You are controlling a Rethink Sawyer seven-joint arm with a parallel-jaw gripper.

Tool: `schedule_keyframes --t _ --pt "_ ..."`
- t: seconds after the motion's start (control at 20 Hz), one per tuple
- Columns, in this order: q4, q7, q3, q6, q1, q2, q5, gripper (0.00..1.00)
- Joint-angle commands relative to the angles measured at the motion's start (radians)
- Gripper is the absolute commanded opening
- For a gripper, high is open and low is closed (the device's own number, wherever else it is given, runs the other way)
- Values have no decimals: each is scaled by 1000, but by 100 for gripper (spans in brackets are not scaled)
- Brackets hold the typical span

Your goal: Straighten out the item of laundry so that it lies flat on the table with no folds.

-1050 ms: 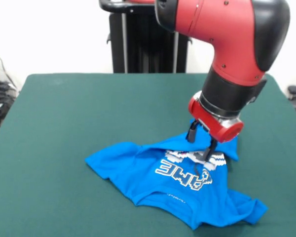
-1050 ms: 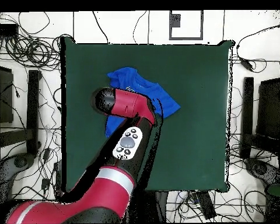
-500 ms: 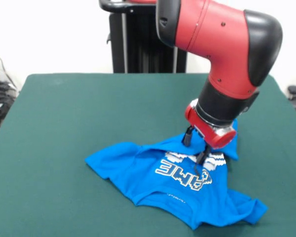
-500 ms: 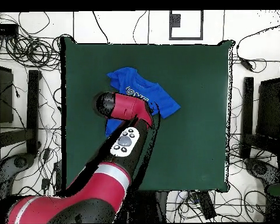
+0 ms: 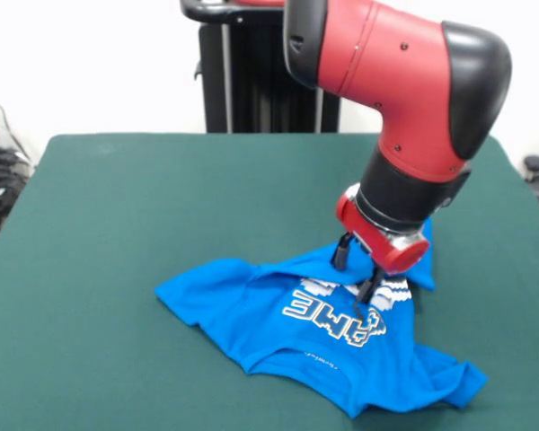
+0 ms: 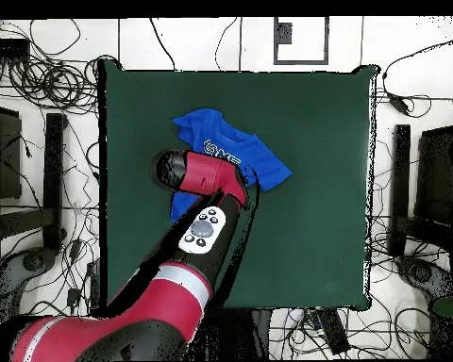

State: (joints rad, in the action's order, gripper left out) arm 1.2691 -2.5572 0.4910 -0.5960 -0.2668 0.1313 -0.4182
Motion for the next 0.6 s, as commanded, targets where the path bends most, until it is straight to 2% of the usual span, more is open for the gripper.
schedule_keyframes --t 0.05,0.6 --pt "66 -276 -49 41 -32 -9 -59 100" --pt "75 -241 -57 46 -26 -24 -39 100"
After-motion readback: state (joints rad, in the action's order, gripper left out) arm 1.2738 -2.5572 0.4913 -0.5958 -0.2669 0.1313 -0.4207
